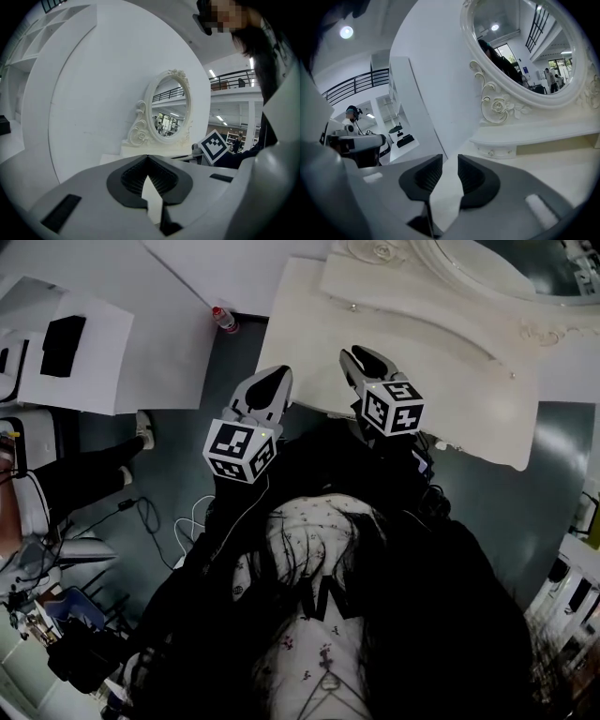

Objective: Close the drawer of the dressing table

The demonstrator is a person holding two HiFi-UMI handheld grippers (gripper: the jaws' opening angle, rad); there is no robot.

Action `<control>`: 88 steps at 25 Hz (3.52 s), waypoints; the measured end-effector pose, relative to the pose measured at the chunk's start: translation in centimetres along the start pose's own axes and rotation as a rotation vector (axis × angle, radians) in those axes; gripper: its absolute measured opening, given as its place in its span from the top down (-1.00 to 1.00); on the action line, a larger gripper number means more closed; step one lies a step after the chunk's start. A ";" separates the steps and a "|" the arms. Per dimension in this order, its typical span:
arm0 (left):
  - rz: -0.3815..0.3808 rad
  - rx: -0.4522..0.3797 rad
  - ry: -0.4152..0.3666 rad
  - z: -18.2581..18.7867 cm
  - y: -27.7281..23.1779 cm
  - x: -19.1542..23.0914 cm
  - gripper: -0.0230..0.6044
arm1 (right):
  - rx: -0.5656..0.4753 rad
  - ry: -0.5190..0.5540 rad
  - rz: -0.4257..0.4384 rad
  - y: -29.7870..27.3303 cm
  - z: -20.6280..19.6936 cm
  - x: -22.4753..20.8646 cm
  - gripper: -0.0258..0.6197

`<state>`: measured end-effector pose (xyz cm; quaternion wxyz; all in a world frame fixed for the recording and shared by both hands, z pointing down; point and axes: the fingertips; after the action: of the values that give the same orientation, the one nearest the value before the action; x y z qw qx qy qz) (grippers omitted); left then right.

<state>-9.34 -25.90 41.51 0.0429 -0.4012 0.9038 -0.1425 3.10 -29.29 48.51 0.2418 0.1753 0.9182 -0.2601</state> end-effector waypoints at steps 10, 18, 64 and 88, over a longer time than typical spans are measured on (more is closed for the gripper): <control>-0.150 0.028 0.009 -2.9 1.1 -3.7 0.93 | -0.048 -0.042 -0.083 6.1 -3.8 2.6 0.72; -0.243 0.025 -0.002 -3.5 0.9 -8.5 0.93 | -0.082 -0.058 -0.126 10.7 -5.2 2.3 0.75; -0.328 0.076 -0.203 -7.9 16.7 -33.8 0.93 | -0.203 -0.147 -0.062 35.2 -21.2 7.4 0.89; -0.322 0.021 -0.130 -11.9 25.6 -26.1 0.93 | -0.132 -0.071 -0.100 30.8 -27.7 17.4 0.90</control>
<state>-12.27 12.33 44.40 0.0819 -0.5485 0.8218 -0.1307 -7.21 14.46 47.78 0.2723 0.1038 0.9317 -0.2167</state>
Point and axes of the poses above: the fingertips, and each gripper's own axes: y backward along the fingers, x to its left, z out of its top, and after that the axes turned 12 degrees about -y, right-handed
